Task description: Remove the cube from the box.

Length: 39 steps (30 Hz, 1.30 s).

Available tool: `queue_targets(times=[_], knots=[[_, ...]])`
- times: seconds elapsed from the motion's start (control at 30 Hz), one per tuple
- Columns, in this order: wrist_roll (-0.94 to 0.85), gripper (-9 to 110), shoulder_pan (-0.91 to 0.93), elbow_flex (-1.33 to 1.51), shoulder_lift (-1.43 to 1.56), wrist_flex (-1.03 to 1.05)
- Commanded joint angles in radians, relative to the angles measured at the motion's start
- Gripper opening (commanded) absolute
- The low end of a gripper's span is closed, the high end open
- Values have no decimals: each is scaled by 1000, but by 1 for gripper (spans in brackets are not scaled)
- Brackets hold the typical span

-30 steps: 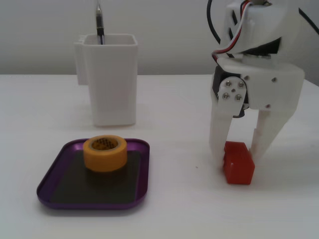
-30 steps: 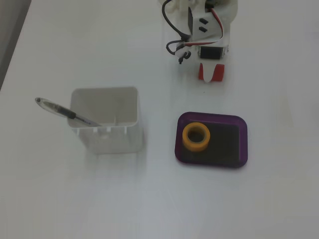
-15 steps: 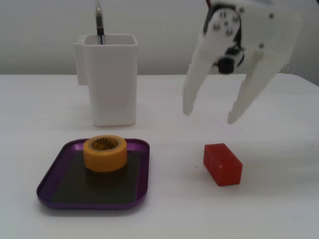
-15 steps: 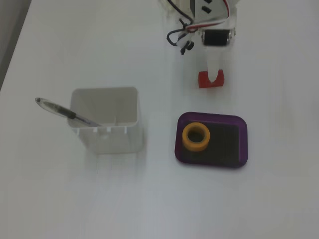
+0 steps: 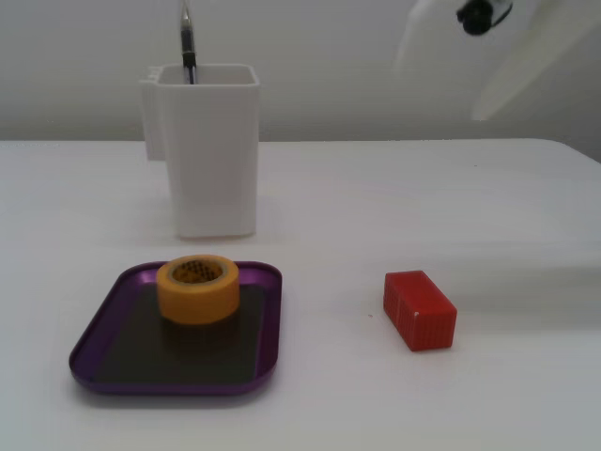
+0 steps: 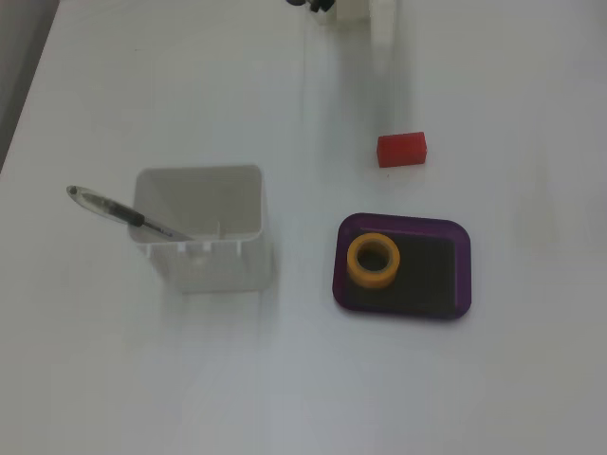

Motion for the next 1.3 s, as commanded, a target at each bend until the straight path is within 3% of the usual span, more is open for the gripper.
queue_targets(times=[0.0, 0.23, 0.5, 0.83, 1.27], knots=[[-37, 19, 58, 253, 184, -143], [-29, 19, 94, 699, 520, -337], [-29, 19, 81, 1003, 900, -285], [-28, -1, 81, 1039, 948, -216], [12, -1, 80, 1039, 948, -209]])
